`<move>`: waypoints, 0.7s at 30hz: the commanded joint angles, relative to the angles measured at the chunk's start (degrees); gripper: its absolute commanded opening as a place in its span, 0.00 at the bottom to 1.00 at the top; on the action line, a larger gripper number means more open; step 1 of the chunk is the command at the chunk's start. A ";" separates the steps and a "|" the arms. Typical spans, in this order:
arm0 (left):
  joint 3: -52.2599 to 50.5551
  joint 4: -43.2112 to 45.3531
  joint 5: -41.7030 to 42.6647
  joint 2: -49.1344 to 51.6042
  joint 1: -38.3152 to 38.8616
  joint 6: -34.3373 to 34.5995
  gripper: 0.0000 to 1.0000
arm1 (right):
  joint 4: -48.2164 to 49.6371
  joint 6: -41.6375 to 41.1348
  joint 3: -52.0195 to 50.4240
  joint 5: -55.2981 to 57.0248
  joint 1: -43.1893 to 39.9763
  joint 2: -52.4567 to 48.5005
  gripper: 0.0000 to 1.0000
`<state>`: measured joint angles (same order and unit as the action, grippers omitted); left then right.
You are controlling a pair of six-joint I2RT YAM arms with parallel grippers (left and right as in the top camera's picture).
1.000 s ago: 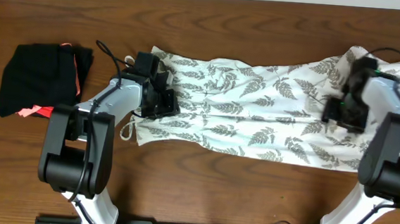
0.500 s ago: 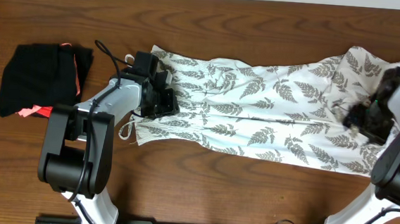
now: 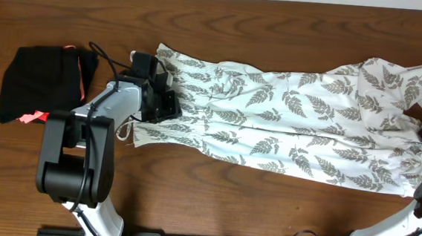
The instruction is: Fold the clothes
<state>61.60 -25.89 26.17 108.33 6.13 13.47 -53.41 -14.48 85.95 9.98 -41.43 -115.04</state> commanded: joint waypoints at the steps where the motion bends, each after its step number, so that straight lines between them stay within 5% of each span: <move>1: -1.40 -0.76 -7.87 2.99 -1.42 -0.96 0.25 | 0.04 -0.70 1.46 0.17 -1.95 0.20 0.74; 8: -1.40 -0.85 -7.85 2.99 -4.90 -0.94 0.25 | -0.74 0.33 1.49 -2.89 -3.78 0.20 0.74; 14: -1.38 -1.46 -7.13 2.99 -6.05 -0.96 0.25 | -5.27 7.17 5.18 -19.98 -3.48 0.57 0.68; 21: -1.36 0.37 7.32 -1.29 -5.38 -3.56 0.25 | -11.32 19.15 12.07 -38.73 -0.15 4.13 0.56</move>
<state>61.43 -25.74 29.36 108.29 0.40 11.75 -63.88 -2.50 95.61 -17.43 -44.01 -114.48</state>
